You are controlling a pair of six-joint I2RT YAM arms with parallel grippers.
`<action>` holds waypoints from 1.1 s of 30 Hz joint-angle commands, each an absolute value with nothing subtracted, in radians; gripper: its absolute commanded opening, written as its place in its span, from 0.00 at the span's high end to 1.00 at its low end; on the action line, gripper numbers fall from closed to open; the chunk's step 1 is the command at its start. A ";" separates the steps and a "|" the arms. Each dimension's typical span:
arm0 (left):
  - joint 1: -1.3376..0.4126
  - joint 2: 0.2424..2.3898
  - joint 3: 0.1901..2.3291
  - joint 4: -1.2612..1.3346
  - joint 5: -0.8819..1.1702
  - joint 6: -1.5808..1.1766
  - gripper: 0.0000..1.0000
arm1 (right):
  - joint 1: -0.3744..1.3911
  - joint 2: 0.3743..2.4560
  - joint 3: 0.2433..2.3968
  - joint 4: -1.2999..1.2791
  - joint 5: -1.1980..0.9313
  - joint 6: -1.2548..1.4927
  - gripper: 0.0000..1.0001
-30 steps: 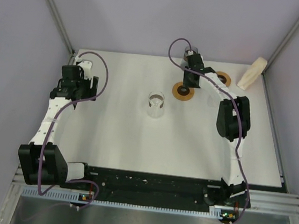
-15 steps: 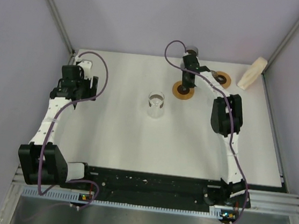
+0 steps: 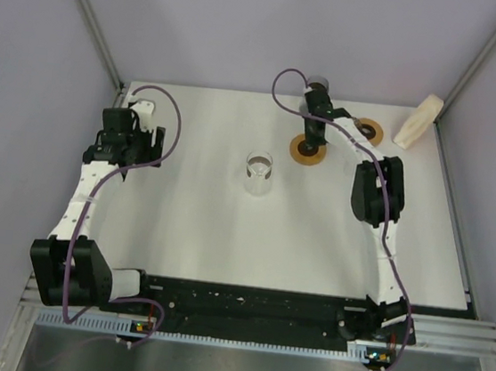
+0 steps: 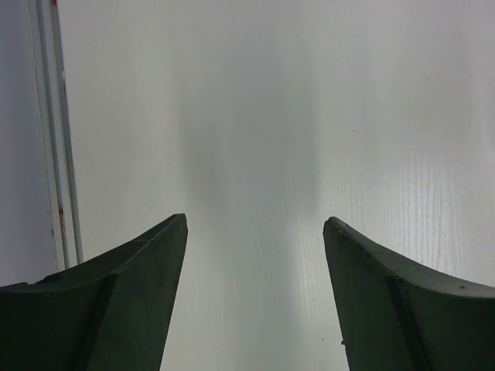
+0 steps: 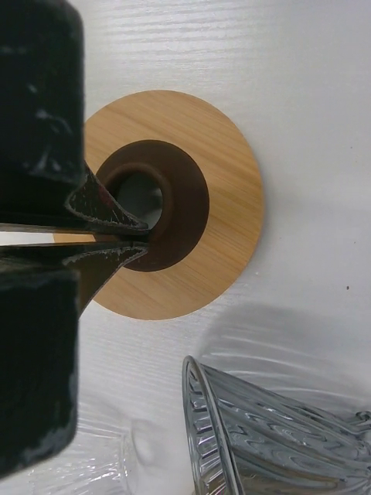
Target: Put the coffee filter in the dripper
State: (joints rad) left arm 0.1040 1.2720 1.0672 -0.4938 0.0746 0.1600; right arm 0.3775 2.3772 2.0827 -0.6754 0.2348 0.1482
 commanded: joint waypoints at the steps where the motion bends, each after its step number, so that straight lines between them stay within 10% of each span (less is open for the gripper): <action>1: 0.107 1.247 1.107 -0.485 0.107 0.175 0.23 | 0.377 2.234 2.086 -0.660 0.241 0.114 1.00; 22: -0.239 1.377 1.634 -0.624 0.664 -0.207 0.01 | 0.736 1.540 1.622 -0.207 0.198 -0.015 1.00; 33: -0.241 1.417 1.608 -0.565 0.687 -0.288 0.31 | 0.825 1.490 1.605 -0.178 0.100 -0.008 1.00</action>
